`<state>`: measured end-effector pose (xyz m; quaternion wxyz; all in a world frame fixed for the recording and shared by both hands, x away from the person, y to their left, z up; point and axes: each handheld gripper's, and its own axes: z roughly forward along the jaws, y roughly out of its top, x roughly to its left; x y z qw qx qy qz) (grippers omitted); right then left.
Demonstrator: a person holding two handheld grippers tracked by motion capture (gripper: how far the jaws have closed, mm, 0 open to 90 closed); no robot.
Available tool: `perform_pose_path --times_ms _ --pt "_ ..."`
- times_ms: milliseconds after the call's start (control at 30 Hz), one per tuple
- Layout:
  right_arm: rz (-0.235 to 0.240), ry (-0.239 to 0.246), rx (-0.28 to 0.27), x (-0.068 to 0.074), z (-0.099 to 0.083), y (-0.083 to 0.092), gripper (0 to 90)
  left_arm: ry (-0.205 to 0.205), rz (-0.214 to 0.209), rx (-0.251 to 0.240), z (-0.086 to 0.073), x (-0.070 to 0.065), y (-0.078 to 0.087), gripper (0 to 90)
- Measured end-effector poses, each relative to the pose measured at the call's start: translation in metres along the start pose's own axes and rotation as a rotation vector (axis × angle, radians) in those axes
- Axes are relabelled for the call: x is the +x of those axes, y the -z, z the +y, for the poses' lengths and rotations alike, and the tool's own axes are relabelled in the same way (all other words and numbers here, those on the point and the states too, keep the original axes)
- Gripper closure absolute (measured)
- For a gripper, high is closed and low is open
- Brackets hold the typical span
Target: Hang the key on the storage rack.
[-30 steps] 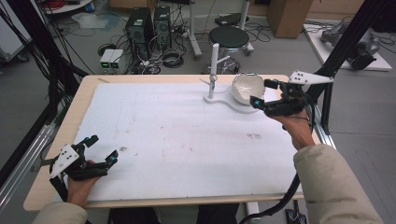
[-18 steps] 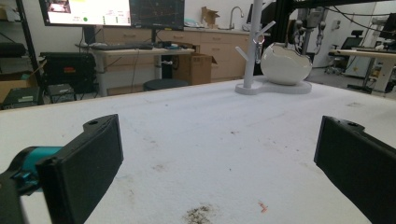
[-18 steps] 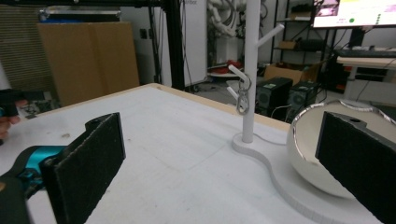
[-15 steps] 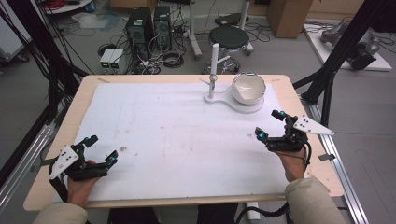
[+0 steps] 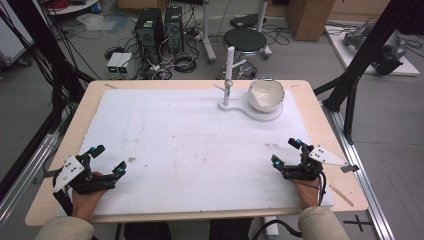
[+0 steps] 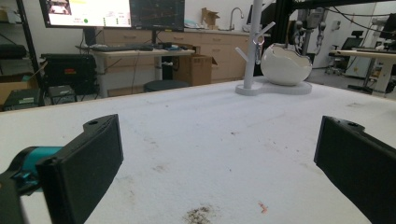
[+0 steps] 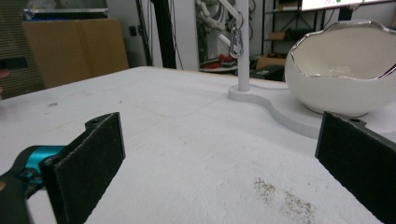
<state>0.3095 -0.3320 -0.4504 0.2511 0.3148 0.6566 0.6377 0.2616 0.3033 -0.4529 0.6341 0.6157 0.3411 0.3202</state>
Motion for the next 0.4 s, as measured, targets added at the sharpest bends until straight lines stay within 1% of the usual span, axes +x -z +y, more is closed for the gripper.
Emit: perform_pose_path --times_ms 33,167,333,400 --pt "-0.008 0.007 -0.01 0.0019 -0.0007 0.0015 0.5 0.001 0.001 0.003 -0.0001 0.0001 0.0 1.7" --pt "-0.01 0.04 -0.023 0.0054 -0.0019 0.0025 0.6 -0.002 0.003 -0.004 -0.0002 -0.0005 0.0003 1.7" --pt "-0.017 0.03 -0.022 0.0056 -0.0021 0.0031 0.8 -0.006 0.002 -0.008 -0.0003 -0.0009 0.0006 1.7" --pt "-0.023 0.035 -0.023 0.0057 -0.002 0.0024 0.8 -0.011 0.001 -0.009 -0.0005 -0.0013 0.0012 1.7"
